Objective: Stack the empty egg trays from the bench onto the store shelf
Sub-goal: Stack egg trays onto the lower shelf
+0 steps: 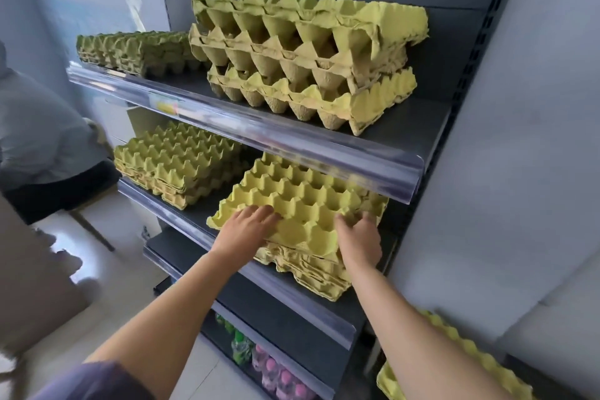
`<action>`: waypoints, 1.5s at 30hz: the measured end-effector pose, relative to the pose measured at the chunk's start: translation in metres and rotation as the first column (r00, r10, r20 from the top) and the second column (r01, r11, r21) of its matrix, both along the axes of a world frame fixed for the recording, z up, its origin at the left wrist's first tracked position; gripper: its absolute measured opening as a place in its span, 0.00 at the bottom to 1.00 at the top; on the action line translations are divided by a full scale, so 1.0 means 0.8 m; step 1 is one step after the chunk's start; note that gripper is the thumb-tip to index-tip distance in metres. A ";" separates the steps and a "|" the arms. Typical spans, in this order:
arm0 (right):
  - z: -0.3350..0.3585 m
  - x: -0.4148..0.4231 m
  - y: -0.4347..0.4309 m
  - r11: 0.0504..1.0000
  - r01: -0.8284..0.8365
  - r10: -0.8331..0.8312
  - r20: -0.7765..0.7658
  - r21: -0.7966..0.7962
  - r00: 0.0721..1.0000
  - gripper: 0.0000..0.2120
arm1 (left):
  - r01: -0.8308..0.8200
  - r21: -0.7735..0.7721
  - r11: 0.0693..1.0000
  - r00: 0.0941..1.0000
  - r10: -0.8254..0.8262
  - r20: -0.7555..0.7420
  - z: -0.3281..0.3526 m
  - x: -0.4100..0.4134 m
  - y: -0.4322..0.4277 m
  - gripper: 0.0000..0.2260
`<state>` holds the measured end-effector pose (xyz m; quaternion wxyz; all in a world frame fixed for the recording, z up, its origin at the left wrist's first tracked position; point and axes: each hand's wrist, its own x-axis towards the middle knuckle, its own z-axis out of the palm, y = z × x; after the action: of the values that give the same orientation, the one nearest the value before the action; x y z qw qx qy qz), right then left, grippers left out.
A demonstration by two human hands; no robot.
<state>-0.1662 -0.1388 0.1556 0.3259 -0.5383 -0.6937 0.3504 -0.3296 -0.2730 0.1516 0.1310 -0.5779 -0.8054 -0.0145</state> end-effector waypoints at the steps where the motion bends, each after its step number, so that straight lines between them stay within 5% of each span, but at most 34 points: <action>1: -0.003 -0.009 0.003 1.000 0.006 -0.006 0.027 0.009 1.000 0.19 | 0.003 -0.010 1.000 1.000 -0.003 0.018 -0.003 -0.011 0.005 0.28; 13: -0.036 -0.050 0.018 0.998 0.060 -0.066 0.271 0.032 0.960 0.25 | 0.136 -0.137 0.981 0.981 -0.115 0.154 -0.016 -0.081 0.045 0.31; 18: -0.026 -0.043 0.011 0.992 0.005 -0.047 0.339 0.125 0.940 0.23 | 0.168 -0.065 0.984 0.972 -0.154 0.176 -0.011 -0.083 0.040 0.31; 28: 0.004 0.002 -0.010 0.872 -0.178 -0.104 0.528 0.455 0.843 0.17 | 0.229 0.151 0.962 0.963 -0.247 0.110 0.028 -0.052 0.052 0.16; 35: 0.020 0.081 -0.010 0.823 -0.121 -0.189 0.469 0.555 0.863 0.14 | 0.343 0.272 0.899 0.912 -0.389 0.134 0.048 0.032 0.075 0.12; 45: -0.011 0.356 0.007 0.857 -0.097 -0.227 0.538 0.507 0.812 0.11 | 0.597 0.292 0.747 0.723 -0.659 0.207 0.030 0.279 0.128 0.09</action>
<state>0.1187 -0.1331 0.1469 0.2420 -0.5370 -0.8072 -0.0393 -0.1063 -0.1703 0.1758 0.0542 -0.7917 -0.5643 -0.2277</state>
